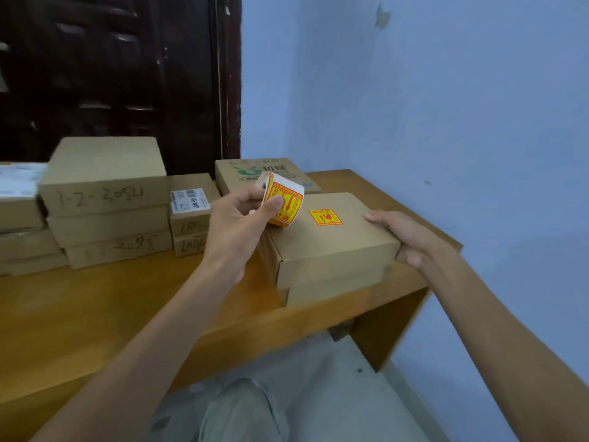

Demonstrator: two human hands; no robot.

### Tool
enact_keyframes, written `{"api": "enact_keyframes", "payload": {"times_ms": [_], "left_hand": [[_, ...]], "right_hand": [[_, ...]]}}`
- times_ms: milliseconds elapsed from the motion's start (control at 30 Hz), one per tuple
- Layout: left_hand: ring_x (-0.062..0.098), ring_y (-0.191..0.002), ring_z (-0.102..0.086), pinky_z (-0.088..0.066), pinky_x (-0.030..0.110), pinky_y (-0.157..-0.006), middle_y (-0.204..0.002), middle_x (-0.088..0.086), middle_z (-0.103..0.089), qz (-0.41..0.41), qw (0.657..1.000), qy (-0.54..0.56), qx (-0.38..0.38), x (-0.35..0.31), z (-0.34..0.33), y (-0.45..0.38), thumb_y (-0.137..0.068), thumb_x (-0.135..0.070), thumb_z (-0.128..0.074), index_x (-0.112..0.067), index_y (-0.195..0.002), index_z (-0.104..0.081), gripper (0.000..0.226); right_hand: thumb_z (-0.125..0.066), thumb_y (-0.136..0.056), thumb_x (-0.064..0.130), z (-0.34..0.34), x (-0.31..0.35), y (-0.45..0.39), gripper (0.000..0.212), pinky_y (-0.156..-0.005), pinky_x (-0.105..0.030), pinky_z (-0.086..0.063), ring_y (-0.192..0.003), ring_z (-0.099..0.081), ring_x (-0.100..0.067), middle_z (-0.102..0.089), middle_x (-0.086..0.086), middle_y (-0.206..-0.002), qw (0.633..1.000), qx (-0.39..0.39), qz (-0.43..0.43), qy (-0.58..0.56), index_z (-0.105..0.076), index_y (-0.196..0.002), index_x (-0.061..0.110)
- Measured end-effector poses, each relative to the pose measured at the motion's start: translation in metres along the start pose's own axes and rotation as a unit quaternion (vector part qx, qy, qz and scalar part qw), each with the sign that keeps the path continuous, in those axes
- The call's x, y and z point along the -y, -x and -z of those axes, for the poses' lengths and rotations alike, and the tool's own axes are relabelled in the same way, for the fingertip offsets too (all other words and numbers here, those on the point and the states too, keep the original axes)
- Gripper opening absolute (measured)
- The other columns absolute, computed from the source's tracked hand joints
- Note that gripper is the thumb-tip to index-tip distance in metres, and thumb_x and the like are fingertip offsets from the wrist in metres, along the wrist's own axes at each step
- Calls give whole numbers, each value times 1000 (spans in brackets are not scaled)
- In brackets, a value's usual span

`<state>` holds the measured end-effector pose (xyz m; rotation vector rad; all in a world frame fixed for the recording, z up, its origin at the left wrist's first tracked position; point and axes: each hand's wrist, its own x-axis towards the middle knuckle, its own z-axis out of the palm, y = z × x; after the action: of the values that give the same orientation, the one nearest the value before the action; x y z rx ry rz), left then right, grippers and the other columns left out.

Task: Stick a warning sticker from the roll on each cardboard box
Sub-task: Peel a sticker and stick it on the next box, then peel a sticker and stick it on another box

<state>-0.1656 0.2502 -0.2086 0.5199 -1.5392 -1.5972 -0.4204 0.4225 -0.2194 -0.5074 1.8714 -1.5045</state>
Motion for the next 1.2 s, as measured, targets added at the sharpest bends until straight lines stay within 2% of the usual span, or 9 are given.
{"api": "enact_keyframes", "payload": {"times_ms": [200, 300, 400, 533, 667, 767, 867, 1033, 1200], "left_hand": [[26, -98, -77, -61, 44, -90, -96, 5, -81, 21, 998, -62, 11, 21, -25, -25, -93, -22, -79, -23, -93, -78, 1], [9, -86, -77, -58, 21, -75, -93, -1, -82, 27, 998, -49, -6, 29, -26, -28, -93, -24, -78, -23, -95, -77, 2], [0, -83, -75, -52, 9, -66, -93, -6, -82, 32, 998, -55, -11, 33, -25, -31, -93, -27, -77, -22, -104, -77, 12], [-1, -89, -75, -52, 10, -70, -99, -8, -81, 38, 997, -72, -7, 34, -24, -33, -93, -31, -76, -20, -111, -77, 21], [-6, -84, -73, -51, 6, -64, -94, -10, -81, 29, 997, -71, -16, 30, -19, -31, -93, -29, -77, -21, -108, -78, 17], [-5, -90, -73, -52, 14, -75, -96, -12, -81, 8, 995, -99, -28, 20, 3, -32, -92, -35, -77, -23, -106, -79, 17], [0, -90, -75, -54, 19, -79, -95, -9, -81, -8, 991, -124, -42, 8, 36, -30, -92, -35, -78, -23, -103, -79, 17], [9, -94, -77, -60, 33, -90, -95, -6, -81, -24, 989, -131, -68, -7, 90, -16, -93, -35, -77, -24, -102, -79, 14], [5, -90, -76, -57, 20, -75, -94, -8, -81, -42, 980, -169, -91, -26, 151, 9, -93, -34, -77, -24, -100, -79, 12]], "right_hand": [[-60, -104, 30, 13, -10, -33, 27, -71, -34, -51, -95, -66, -23, -71, -11, -113, 1000, 11, 18, 19, -72, -123, 15], [-61, -104, 29, 15, -12, -41, 33, -71, -34, -50, -97, -67, -24, -74, -10, -111, 998, 5, 38, 40, -72, -127, 8], [-61, -105, 26, 12, -11, -41, 25, -70, -31, -53, -95, -72, -18, -80, -4, -114, 996, -3, 53, 69, -75, -125, 20], [-62, -105, 25, 11, -6, -42, 23, -79, -22, -54, -100, -72, -11, -79, 4, -115, 990, -13, 73, 117, -73, -126, 26], [-69, -100, 38, 12, -2, -41, 50, -101, -27, -46, -120, -63, -9, -67, 9, -137, 977, -43, 92, 188, -62, -147, 23], [-72, -96, 50, 7, 9, -36, 66, -106, -30, -40, -133, -56, -17, -60, 1, -149, 957, -97, 122, 244, -57, -151, 17], [-73, -97, 48, -12, 26, -30, 69, -111, -32, -38, -141, -53, -21, -57, -5, -155, 929, -130, 154, 311, -55, -152, 11], [-72, -97, 45, -87, 51, -18, 66, -116, -34, -40, -143, -53, -19, -57, -2, -155, 896, -89, 219, 376, -56, -152, 12], [-68, -96, 54, -190, 63, -6, 70, -116, -40, -39, -147, -46, -24, -52, -2, -159, 833, -64, 278, 473, -53, -154, 18]]}}
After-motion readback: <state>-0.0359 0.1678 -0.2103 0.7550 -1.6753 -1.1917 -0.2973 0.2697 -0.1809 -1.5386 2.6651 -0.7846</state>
